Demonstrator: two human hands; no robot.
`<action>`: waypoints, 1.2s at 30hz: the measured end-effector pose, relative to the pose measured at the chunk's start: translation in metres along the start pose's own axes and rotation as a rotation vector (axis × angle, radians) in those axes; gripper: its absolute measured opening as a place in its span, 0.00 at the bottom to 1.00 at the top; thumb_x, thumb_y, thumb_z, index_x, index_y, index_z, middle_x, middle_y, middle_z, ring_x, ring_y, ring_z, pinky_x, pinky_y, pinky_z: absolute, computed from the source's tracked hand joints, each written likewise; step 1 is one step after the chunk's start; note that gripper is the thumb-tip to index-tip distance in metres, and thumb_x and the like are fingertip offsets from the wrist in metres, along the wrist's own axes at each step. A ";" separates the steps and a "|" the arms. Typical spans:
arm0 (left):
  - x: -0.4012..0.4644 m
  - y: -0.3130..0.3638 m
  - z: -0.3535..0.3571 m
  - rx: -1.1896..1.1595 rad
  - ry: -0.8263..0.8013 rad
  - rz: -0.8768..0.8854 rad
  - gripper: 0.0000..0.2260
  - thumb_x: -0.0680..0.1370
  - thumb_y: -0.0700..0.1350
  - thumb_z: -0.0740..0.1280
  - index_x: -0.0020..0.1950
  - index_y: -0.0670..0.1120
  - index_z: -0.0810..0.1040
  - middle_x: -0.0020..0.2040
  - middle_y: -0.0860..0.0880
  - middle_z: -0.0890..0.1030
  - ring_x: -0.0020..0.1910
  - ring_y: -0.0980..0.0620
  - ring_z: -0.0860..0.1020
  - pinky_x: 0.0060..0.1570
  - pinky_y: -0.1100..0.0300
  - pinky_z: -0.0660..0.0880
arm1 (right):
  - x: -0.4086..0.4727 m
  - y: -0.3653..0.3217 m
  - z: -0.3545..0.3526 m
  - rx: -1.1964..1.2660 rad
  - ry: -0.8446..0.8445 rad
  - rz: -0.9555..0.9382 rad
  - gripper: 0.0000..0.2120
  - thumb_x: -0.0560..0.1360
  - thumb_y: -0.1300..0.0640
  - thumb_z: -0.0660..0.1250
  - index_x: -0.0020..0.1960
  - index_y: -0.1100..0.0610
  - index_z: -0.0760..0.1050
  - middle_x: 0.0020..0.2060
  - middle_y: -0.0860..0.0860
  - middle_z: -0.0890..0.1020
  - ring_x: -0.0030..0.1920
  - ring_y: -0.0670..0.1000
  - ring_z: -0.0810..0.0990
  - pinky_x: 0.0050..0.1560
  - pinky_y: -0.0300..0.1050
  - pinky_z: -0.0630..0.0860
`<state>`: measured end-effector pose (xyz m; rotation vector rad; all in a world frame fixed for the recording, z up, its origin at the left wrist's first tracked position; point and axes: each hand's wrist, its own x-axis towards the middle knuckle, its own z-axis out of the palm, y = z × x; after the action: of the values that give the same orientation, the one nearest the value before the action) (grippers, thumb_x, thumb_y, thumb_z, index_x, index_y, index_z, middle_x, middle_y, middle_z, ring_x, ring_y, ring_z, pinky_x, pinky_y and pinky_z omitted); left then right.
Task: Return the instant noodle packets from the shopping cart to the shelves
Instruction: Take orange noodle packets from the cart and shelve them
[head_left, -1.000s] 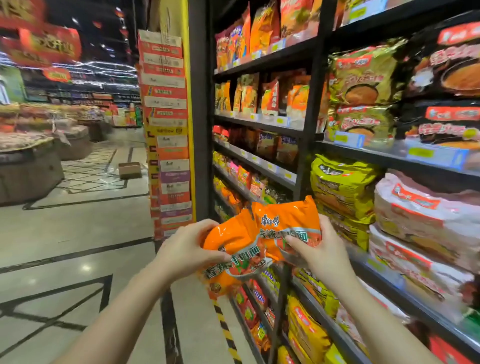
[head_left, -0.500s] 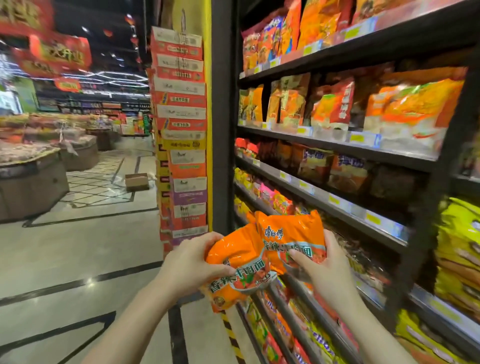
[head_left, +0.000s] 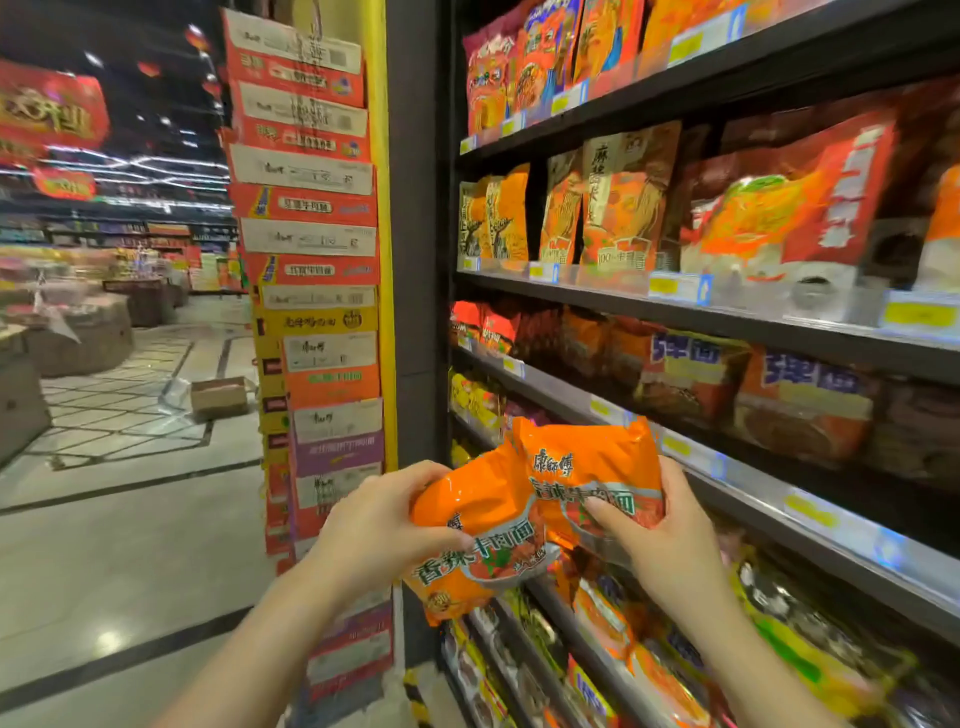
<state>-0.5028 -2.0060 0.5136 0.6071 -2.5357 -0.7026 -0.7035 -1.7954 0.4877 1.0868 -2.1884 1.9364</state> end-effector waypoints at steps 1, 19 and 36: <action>0.024 -0.008 0.000 0.004 0.003 0.005 0.28 0.64 0.72 0.75 0.61 0.69 0.71 0.53 0.67 0.80 0.50 0.64 0.81 0.50 0.53 0.83 | 0.021 0.009 0.009 -0.009 0.018 -0.012 0.25 0.73 0.56 0.79 0.62 0.38 0.72 0.48 0.36 0.85 0.46 0.34 0.83 0.45 0.36 0.80; 0.399 -0.107 0.025 0.054 -0.121 0.397 0.28 0.68 0.67 0.76 0.65 0.67 0.73 0.53 0.66 0.77 0.54 0.60 0.77 0.51 0.55 0.77 | 0.245 0.084 0.107 -0.189 0.380 0.000 0.25 0.72 0.53 0.79 0.62 0.37 0.71 0.51 0.26 0.80 0.52 0.31 0.79 0.50 0.35 0.73; 0.600 -0.098 0.016 0.021 -0.204 0.837 0.26 0.68 0.67 0.76 0.64 0.67 0.72 0.50 0.63 0.80 0.50 0.53 0.79 0.51 0.49 0.77 | 0.316 0.081 0.156 -0.327 0.915 -0.015 0.22 0.71 0.54 0.79 0.59 0.40 0.73 0.53 0.42 0.83 0.54 0.43 0.84 0.56 0.49 0.80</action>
<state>-0.9675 -2.3843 0.6198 -0.5424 -2.6306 -0.4295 -0.9185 -2.0842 0.5243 0.0982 -1.8160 1.5129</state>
